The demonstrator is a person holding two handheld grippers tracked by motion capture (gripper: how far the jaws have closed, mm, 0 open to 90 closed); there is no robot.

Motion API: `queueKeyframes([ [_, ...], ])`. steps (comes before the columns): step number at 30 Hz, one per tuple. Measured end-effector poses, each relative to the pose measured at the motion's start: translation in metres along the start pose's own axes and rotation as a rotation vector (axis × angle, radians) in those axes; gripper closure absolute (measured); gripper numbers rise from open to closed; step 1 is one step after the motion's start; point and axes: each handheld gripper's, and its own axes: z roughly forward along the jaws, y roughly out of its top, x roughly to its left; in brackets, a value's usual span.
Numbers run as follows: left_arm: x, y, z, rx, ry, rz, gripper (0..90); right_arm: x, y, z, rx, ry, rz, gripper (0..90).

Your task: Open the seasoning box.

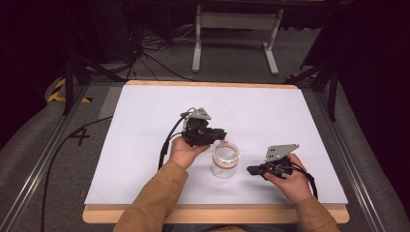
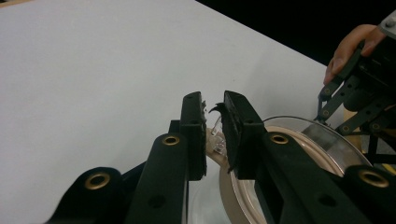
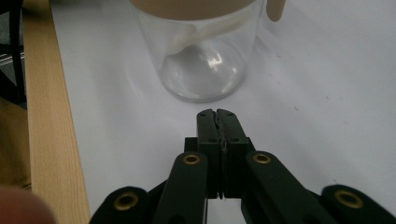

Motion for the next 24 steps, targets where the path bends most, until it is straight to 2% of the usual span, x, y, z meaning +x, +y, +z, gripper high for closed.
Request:
queueKeyframes([
  [4, -0.003, 0.001, 0.002, 0.000, -0.004, 0.020, 85.0, 0.006, 0.006, 0.000, -0.044, 0.007, -0.010, 90.0],
  [12, -0.003, 0.001, 0.002, -0.001, -0.002, 0.023, 86.3, 0.018, 0.018, 0.001, -0.091, 0.025, -0.023, 90.0],
  [17, -0.002, 0.001, 0.002, -0.005, -0.010, 0.022, 86.4, 0.024, 0.023, 0.004, -0.099, 0.043, -0.017, 90.0],
  [24, 0.000, 0.000, 0.002, -0.008, -0.018, 0.014, 86.4, 0.027, 0.027, 0.002, -0.118, 0.033, -0.006, 90.0],
])
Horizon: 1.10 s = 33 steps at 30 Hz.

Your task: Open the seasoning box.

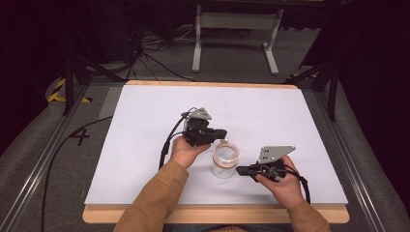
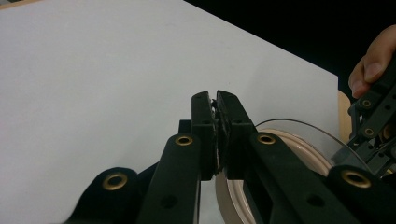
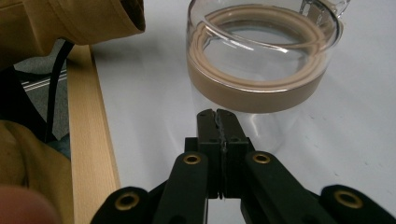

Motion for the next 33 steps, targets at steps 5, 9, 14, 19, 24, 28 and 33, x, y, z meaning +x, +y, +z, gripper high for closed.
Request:
queueKeyframes([
  [5, 0.000, 0.000, 0.000, -0.005, 0.002, 0.003, 86.5, 0.001, 0.001, 0.000, -0.011, 0.001, 0.007, 90.0],
  [9, 0.000, 0.000, 0.000, -0.005, -0.001, 0.004, 86.6, 0.002, 0.002, 0.001, -0.011, 0.005, 0.005, 90.0],
  [14, 0.000, 0.000, 0.001, -0.006, -0.002, 0.002, 86.6, 0.003, 0.003, 0.002, -0.014, 0.003, 0.008, 90.0],
  [19, 0.000, -0.001, 0.002, -0.003, 0.009, 0.005, 87.1, 0.003, 0.004, 0.001, -0.026, -0.005, 0.008, 90.0],
  [24, 0.003, -0.002, 0.002, 0.005, 0.007, -0.006, 89.1, 0.004, 0.007, 0.000, -0.056, -0.011, 0.010, 90.0],
  [28, 0.003, -0.002, 0.001, 0.004, 0.007, -0.003, 89.0, 0.003, 0.008, -0.001, -0.073, -0.017, 0.011, 90.0],
  [33, 0.003, -0.003, 0.001, 0.000, 0.010, -0.008, 89.0, 0.002, 0.011, -0.004, -0.130, -0.033, 0.026, 90.0],
])
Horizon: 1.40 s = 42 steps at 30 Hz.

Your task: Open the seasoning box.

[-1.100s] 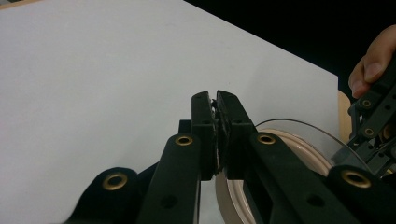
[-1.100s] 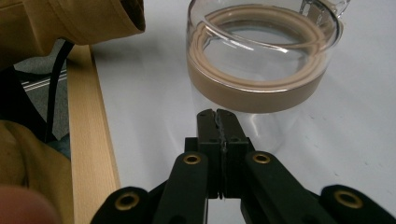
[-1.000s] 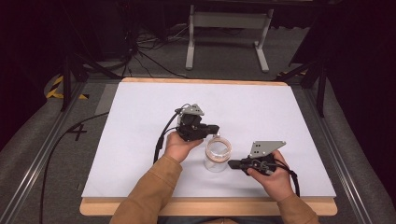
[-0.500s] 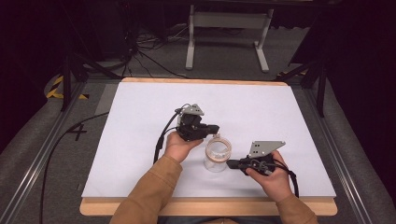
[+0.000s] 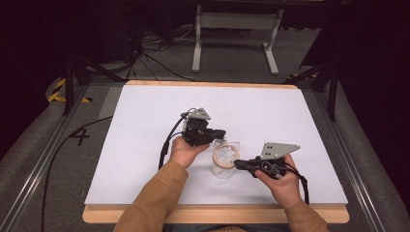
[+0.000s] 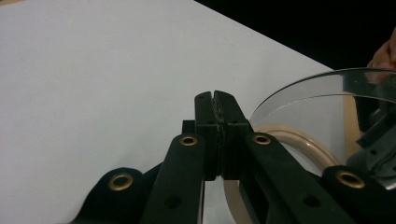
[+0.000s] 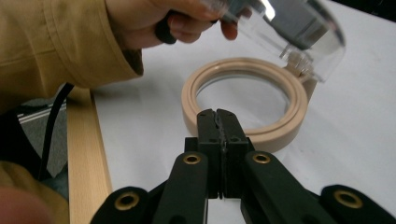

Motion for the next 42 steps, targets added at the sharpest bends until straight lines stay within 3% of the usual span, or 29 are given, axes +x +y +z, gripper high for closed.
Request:
queueKeyframes([
  [6, 0.001, -0.001, -0.005, -0.001, 0.006, -0.010, 85.1, -0.003, 0.002, -0.001, -0.042, -0.018, 0.005, 90.0],
  [9, 0.000, -0.005, -0.010, 0.018, 0.039, -0.007, 84.3, -0.004, 0.004, -0.001, -0.041, -0.015, 0.004, 90.0],
  [18, 0.002, -0.013, -0.041, -0.018, 0.088, -0.028, 84.3, -0.010, 0.012, -0.002, -0.060, -0.006, -0.010, 90.0],
  [20, 0.000, -0.016, -0.047, 0.005, 0.111, -0.026, 84.4, -0.012, 0.014, -0.004, -0.062, -0.005, -0.013, 90.0],
  [31, -0.008, -0.027, -0.075, 0.040, 0.116, 0.009, 81.1, -0.022, 0.024, -0.005, -0.079, 0.025, -0.030, 90.0],
  [42, -0.009, -0.043, -0.098, 0.042, 0.142, -0.033, 76.9, -0.036, 0.032, 0.002, -0.102, 0.033, -0.028, 90.0],
])
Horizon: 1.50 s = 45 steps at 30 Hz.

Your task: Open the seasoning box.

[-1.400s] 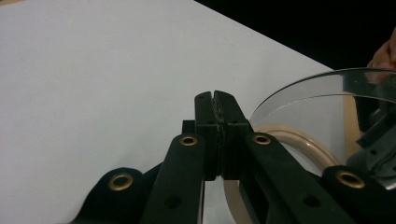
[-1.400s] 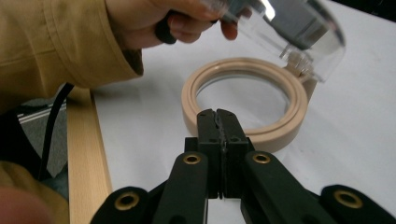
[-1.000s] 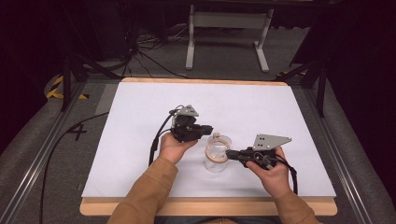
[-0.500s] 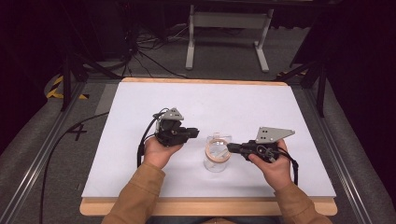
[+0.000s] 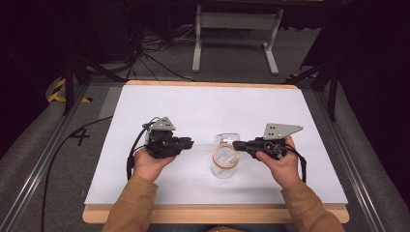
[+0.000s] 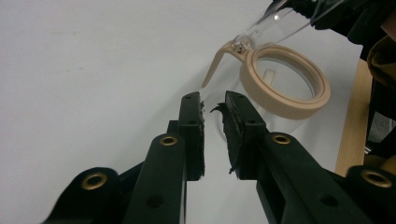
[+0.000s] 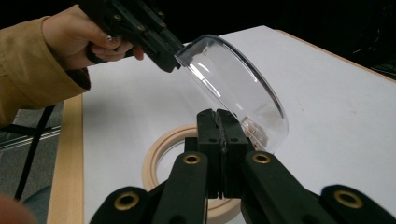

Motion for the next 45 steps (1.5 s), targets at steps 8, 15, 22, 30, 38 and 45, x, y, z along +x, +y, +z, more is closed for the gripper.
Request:
queueKeyframes([
  [8, 0.007, -0.014, -0.012, 0.012, 0.019, -0.042, 75.2, -0.010, 0.002, 0.008, -0.002, -0.002, 0.006, 90.0],
  [15, 0.015, -0.025, -0.017, 0.006, 0.041, -0.085, 73.1, -0.018, -0.001, 0.017, 0.007, -0.007, 0.007, 90.0],
  [22, 0.019, -0.028, -0.014, 0.017, 0.042, -0.100, 72.4, -0.028, -0.007, 0.023, 0.006, -0.022, 0.031, 89.6],
  [30, 0.020, -0.027, -0.013, 0.019, 0.044, -0.094, 72.0, -0.026, -0.007, 0.022, 0.005, -0.026, 0.035, 86.7],
  [38, 0.013, -0.019, -0.015, 0.019, 0.056, -0.056, 71.1, -0.020, -0.001, 0.011, -0.004, -0.021, 0.031, 83.6],
  [45, 0.008, -0.011, -0.016, 0.009, 0.052, -0.033, 69.5, -0.018, 0.006, -0.010, -0.020, -0.049, 0.027, 79.4],
])
